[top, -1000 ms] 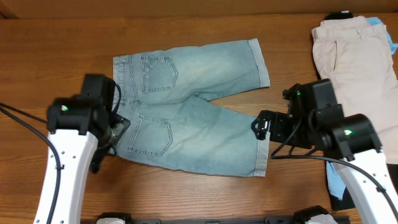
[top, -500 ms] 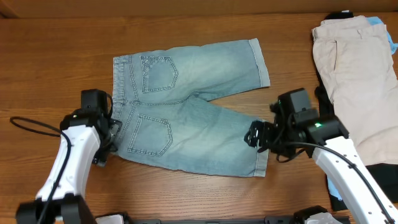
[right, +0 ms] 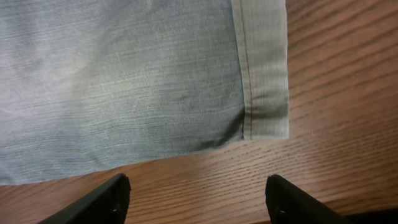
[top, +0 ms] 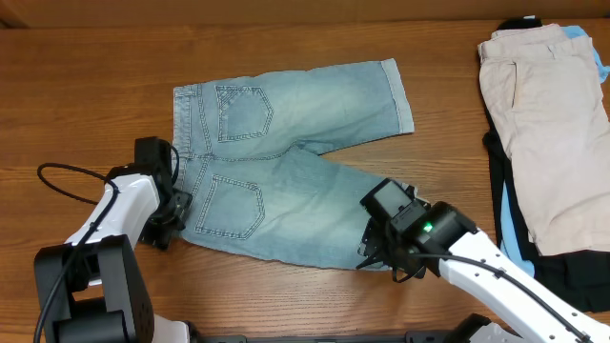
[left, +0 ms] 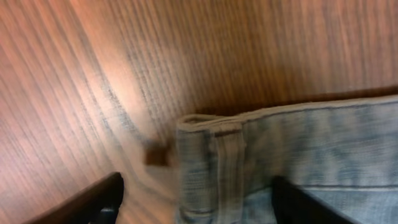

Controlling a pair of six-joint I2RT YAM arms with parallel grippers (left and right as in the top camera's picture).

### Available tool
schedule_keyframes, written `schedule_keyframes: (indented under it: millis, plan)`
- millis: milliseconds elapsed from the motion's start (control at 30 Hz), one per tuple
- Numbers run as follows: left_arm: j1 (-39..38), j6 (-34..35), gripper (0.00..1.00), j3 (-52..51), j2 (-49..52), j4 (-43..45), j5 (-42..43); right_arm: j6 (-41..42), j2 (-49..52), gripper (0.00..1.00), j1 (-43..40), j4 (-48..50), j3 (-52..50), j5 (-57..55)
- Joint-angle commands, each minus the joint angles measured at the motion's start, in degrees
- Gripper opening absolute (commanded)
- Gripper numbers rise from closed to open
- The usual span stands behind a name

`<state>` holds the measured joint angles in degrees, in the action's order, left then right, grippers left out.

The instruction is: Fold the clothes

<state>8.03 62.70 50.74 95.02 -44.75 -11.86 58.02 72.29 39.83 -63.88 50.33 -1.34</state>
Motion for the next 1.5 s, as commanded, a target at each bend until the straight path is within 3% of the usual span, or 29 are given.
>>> schedule_keyframes:
  millis: [0, 133, 233, 267, 300, 367, 500, 633, 700, 1033, 1067, 1100, 1167, 1300, 1467]
  plan:
    - [0.4, -2.2, 0.66, -0.4, 2.2, 3.7, 2.0, 5.1, -0.3, 0.72, 1.3, 0.2, -0.7, -3.5]
    - [0.4, -2.8, 0.52, -0.5, 2.2, 4.4, 3.6, 5.2, -0.2, 0.68, 1.4, 0.2, -2.3, -3.0]
    - [0.4, -5.2, 0.24, -0.5, 2.2, 4.2, 4.1, 6.8, -0.2, 0.63, 1.4, 0.8, -4.7, -1.1]
    - [0.4, -6.3, 0.09, -0.5, 2.2, 4.2, 5.2, 7.0, -0.3, 0.61, 1.4, 1.4, -5.6, -0.1]
    - [0.4, -7.3, 0.04, -0.5, 2.2, 4.2, 6.5, 7.2, -0.2, 0.55, 1.4, 2.3, -6.5, 1.0]
    - [0.4, -7.7, 0.04, -0.5, 2.2, 4.1, 8.2, 7.2, -0.2, 0.43, 1.4, 4.3, -8.0, 2.4]
    - [0.4, -7.6, 0.04, -0.4, 2.2, 4.3, 8.9, 8.5, -0.2, 0.38, 1.4, 5.8, -10.7, 3.1]
    - [0.4, -7.6, 0.04, -0.4, 2.2, 4.5, 8.9, 8.5, 0.0, 0.39, 1.4, 11.1, -14.0, 1.3]
    - [0.4, -7.6, 0.04, -0.4, 2.2, 4.8, 8.9, 8.8, 0.4, 0.46, 1.3, 13.2, -14.9, -0.1]
    - [0.4, -7.7, 0.04, -0.4, 2.2, 6.7, 8.6, 9.8, 11.0, 0.46, 1.3, 17.0, -15.1, -3.0]
    - [0.4, -8.0, 0.04, -0.4, 2.2, 6.8, 8.2, 9.8, 11.6, 0.42, 1.3, 17.1, -15.1, -2.8]
    - [0.4, -10.8, 0.04, -0.4, 2.2, 7.5, 7.3, 9.7, 12.2, 0.18, 1.2, 16.9, -14.9, -2.6]
    - [0.4, -14.0, 0.04, 0.0, 2.1, 7.4, 7.4, 9.8, 11.9, 0.04, 1.2, 15.6, -14.0, -3.5]
    - [0.4, -18.5, 0.04, 4.8, 1.5, 1.1, 8.3, 9.4, 9.9, 0.04, -1.0, 8.7, -7.0, -8.1]
    - [0.4, -27.1, 0.04, 22.8, 0.9, -19.1, 8.9, -3.0, 5.5, 0.04, -9.4, -0.4, 11.4, -12.1]
